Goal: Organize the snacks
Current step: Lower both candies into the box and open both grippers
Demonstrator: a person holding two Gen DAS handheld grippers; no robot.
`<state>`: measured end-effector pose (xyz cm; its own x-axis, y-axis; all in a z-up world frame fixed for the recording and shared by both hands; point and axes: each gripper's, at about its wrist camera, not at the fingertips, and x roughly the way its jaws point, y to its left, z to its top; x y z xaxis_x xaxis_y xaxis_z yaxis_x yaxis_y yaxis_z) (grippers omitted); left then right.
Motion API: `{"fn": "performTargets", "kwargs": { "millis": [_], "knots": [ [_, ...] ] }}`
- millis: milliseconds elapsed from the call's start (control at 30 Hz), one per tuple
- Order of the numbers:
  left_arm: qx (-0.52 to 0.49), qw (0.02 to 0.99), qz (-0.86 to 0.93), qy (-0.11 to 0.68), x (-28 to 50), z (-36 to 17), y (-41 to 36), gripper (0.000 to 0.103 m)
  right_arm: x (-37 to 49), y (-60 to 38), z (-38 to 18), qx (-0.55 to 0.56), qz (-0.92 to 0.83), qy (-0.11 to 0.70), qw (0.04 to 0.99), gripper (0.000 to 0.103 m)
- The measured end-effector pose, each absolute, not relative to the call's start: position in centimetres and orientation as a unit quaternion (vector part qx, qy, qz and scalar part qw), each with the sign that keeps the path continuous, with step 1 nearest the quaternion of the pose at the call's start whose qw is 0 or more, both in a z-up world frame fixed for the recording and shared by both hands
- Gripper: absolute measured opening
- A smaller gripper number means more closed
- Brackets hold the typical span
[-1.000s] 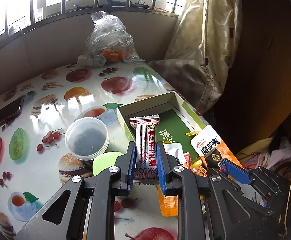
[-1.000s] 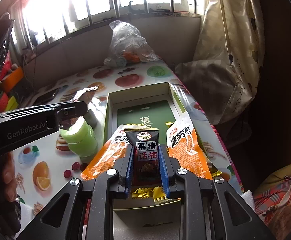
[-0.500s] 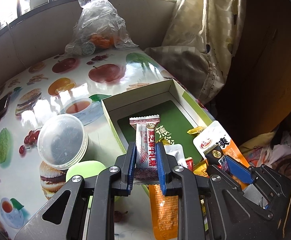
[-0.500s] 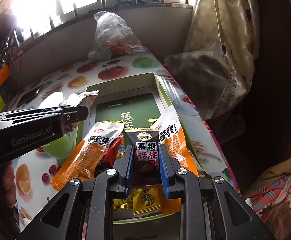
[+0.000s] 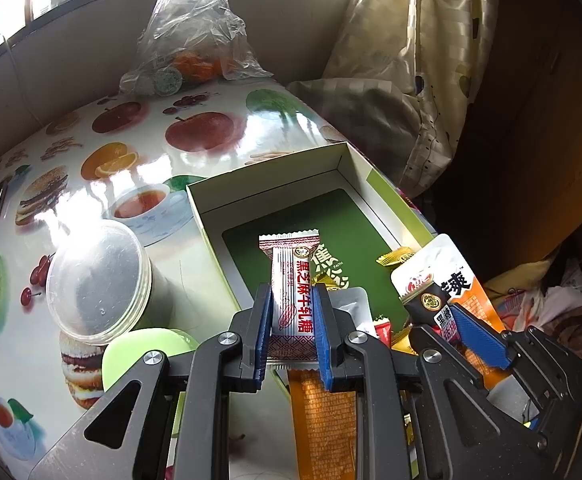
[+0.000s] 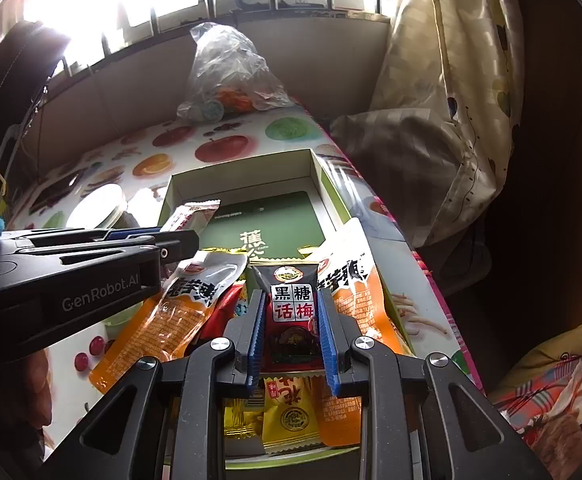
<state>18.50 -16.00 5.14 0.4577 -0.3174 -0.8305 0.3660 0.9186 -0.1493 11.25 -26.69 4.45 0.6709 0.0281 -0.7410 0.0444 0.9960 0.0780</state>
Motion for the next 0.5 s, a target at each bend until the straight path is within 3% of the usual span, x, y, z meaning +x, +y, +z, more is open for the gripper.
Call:
{"fn": "performTargets", "kwargs": {
  "millis": [367,500],
  "knots": [
    [0.029,0.853,-0.199,0.481,18.65,5.00,-16.13,0.023,11.29,-26.46,4.59,0.046,0.001,0.403,0.914,0.029],
    [0.025,0.852,-0.205,0.481,18.66,5.07,-16.13,0.039,11.29,-26.41,4.52,0.049,0.002,0.402,0.914,0.032]
  ]
}}
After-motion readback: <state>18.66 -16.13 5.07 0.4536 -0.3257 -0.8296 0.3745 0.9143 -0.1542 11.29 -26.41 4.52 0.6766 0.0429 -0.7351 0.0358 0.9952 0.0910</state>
